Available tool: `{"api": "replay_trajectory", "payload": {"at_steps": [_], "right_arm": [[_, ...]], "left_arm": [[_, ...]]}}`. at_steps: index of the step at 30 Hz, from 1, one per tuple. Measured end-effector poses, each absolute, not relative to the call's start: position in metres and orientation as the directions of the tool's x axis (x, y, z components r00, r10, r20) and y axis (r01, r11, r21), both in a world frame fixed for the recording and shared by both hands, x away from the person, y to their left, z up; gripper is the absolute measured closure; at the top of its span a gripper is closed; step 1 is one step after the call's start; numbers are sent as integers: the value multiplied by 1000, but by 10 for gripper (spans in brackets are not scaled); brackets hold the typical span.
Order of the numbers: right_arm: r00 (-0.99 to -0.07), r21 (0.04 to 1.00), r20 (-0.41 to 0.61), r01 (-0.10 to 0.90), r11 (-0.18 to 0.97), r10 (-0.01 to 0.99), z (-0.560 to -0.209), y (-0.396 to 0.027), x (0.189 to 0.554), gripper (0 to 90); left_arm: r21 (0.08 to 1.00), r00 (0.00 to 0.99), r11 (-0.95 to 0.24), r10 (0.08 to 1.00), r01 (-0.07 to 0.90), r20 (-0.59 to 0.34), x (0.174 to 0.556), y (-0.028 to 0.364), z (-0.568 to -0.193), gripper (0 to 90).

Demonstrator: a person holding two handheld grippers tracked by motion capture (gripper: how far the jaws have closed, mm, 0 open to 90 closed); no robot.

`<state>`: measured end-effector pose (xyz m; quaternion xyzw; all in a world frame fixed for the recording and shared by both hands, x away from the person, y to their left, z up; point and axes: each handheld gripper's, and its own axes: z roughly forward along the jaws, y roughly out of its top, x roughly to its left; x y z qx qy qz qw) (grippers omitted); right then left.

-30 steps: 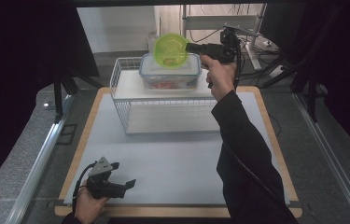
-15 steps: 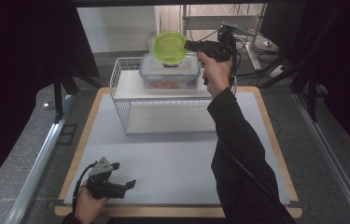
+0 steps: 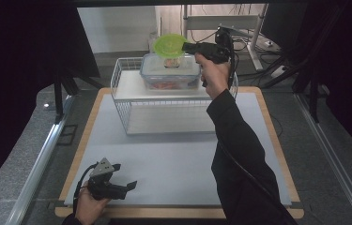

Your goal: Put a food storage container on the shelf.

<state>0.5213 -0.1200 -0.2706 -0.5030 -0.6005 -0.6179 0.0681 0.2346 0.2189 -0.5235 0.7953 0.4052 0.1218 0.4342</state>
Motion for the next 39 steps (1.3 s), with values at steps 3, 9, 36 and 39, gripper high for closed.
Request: {"api": "replay_trajectory", "payload": {"at_steps": [3, 9, 36, 39], "right_arm": [[-486, 673, 702, 691, -262, 521, -270, -120, 517, 698], [-482, 667, 704, 700, -255, 521, -271, -120, 516, 649], [-647, 840, 447, 540, -42, 618, -271, -137, 489, 144], [-659, 854, 414, 520, -18, 628, -276, -142, 482, 130]], "left_arm": [[787, 642, -298, 750, 540, -157, 235, 219, -524, 48], [786, 643, -301, 750, 540, -155, 235, 218, -524, 48], [794, 637, -288, 755, 535, -155, 235, 218, -524, 48], [795, 637, -289, 755, 534, -154, 235, 218, -524, 48]]}}
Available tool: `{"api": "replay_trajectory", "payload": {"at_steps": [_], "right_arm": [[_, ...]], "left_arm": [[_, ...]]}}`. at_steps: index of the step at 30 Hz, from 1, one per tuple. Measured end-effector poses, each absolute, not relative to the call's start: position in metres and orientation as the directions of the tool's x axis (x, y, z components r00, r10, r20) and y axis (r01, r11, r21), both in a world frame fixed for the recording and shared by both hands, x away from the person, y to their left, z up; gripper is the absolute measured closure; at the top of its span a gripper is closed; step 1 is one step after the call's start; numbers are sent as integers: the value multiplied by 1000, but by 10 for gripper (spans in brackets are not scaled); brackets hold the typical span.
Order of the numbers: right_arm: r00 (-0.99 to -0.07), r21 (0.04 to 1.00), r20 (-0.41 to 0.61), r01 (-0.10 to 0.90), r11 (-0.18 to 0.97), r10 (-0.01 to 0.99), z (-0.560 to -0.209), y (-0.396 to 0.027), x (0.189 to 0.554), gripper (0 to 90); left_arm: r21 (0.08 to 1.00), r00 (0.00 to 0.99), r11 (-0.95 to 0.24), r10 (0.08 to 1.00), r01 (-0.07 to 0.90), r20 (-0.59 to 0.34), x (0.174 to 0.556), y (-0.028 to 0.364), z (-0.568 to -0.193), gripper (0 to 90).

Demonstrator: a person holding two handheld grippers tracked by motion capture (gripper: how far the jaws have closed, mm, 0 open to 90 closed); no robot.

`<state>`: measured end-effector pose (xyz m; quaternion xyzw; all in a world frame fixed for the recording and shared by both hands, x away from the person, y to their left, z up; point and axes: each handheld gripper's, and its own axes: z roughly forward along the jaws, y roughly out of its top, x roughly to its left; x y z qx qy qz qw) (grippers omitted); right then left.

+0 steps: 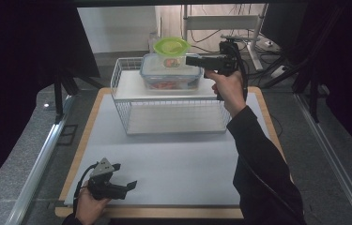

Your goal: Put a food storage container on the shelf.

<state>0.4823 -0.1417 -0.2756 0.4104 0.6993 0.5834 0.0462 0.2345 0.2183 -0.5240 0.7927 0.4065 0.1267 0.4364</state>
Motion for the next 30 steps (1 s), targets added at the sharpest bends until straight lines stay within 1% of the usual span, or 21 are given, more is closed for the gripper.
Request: {"api": "replay_trajectory", "payload": {"at_steps": [10, 11, 14, 17, 24, 25, 30], "right_arm": [[-689, 874, 353, 484, 39, 633, -289, -152, 463, 94], [-697, 884, 318, 464, 65, 643, -291, -154, 458, 84], [-709, 893, 264, 435, 111, 654, -295, -154, 451, 75], [-716, 898, 235, 419, 135, 658, -298, -154, 445, 70], [-731, 900, 217, 406, 156, 647, -306, -154, 434, 62], [-738, 902, 194, 394, 179, 646, -309, -154, 431, 59], [-745, 899, 173, 387, 206, 644, -316, -153, 425, 51]], "left_arm": [[798, 638, -290, 756, 529, -149, 234, 218, -524, 48], [798, 638, -290, 756, 528, -148, 234, 218, -524, 48], [799, 639, -291, 755, 526, -146, 234, 218, -524, 48], [799, 641, -294, 754, 524, -144, 234, 218, -524, 48], [799, 642, -297, 754, 523, -140, 234, 217, -524, 48], [799, 643, -298, 753, 523, -139, 234, 217, -524, 48], [798, 644, -301, 753, 522, -137, 234, 217, -524, 49]]}}
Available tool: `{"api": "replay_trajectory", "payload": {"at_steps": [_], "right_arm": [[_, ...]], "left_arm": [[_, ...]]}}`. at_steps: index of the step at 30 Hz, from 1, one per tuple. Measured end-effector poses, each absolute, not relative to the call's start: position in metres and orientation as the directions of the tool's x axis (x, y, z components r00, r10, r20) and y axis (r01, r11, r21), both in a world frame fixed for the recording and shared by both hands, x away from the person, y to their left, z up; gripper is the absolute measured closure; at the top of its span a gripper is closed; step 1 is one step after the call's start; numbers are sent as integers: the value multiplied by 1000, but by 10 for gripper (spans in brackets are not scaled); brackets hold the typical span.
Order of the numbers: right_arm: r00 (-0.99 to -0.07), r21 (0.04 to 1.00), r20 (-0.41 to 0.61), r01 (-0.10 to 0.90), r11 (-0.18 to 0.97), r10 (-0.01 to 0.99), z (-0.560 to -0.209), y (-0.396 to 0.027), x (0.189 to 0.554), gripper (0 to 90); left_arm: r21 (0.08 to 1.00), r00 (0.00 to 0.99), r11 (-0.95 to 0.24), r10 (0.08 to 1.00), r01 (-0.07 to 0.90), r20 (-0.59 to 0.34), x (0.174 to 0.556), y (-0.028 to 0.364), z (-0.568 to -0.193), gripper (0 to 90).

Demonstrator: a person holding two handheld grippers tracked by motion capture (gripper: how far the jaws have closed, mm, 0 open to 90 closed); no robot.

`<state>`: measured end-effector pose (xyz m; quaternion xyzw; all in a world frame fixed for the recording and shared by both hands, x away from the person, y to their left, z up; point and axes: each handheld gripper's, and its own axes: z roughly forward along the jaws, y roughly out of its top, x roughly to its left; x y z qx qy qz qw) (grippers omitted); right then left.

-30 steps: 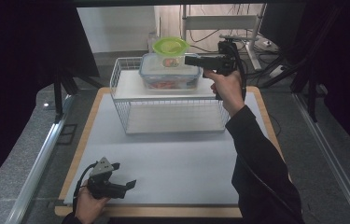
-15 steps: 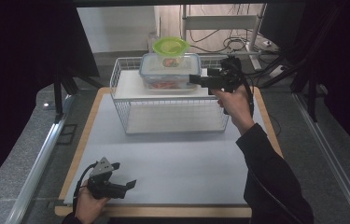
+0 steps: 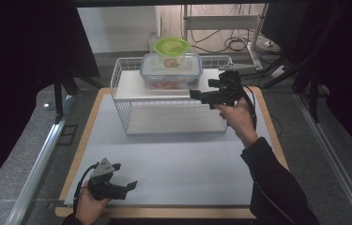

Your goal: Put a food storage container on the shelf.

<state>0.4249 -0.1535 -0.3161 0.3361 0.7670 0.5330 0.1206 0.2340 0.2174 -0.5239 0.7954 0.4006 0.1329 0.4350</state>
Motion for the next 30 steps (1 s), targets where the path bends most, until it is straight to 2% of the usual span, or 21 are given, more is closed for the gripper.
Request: {"api": "replay_trajectory", "payload": {"at_steps": [30], "right_arm": [[-785, 868, 59, 346, 357, 617, -384, -173, 363, 28]], "left_arm": [[795, 651, -314, 748, 519, -130, 234, 216, -524, 50]]}}
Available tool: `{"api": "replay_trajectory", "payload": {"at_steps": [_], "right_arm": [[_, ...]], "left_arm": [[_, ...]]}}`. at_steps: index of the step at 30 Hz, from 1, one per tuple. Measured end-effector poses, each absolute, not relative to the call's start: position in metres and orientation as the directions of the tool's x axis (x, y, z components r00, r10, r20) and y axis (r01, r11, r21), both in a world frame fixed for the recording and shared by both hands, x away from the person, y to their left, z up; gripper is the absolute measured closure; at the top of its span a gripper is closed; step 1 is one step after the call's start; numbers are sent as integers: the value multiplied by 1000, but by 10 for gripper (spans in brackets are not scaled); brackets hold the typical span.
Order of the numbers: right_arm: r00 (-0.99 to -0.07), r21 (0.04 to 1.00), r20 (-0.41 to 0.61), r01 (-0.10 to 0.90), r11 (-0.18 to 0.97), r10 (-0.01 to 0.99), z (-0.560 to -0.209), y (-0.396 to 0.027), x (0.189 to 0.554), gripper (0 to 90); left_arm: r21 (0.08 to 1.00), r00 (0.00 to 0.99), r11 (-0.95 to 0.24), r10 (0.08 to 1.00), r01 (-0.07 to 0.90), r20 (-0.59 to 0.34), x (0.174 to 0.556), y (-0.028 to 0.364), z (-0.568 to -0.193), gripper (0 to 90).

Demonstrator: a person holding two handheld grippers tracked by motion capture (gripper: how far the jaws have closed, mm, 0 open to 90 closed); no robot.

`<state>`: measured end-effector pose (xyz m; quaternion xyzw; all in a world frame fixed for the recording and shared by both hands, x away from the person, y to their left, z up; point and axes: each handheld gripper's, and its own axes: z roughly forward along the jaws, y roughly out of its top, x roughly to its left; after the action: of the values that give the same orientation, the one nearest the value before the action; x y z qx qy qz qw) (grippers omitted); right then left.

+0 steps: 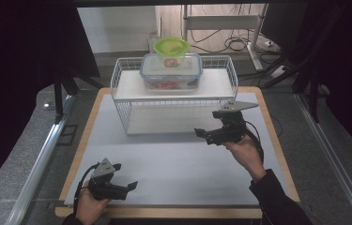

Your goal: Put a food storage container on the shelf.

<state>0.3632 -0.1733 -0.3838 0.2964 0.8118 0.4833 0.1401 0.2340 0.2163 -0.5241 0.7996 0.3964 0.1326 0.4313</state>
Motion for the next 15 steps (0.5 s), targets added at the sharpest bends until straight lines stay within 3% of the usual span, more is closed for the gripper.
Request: {"api": "replay_trajectory", "payload": {"at_steps": [8, 15], "right_arm": [[-765, 857, -6, 328, 397, 644, -413, -182, 343, 0], [-760, 844, -1, 348, 408, 650, -434, -191, 330, 0]], "left_arm": [[794, 654, -315, 745, 520, -132, 234, 216, -524, 43], [792, 659, -325, 741, 517, -126, 234, 215, -525, 37]]}}
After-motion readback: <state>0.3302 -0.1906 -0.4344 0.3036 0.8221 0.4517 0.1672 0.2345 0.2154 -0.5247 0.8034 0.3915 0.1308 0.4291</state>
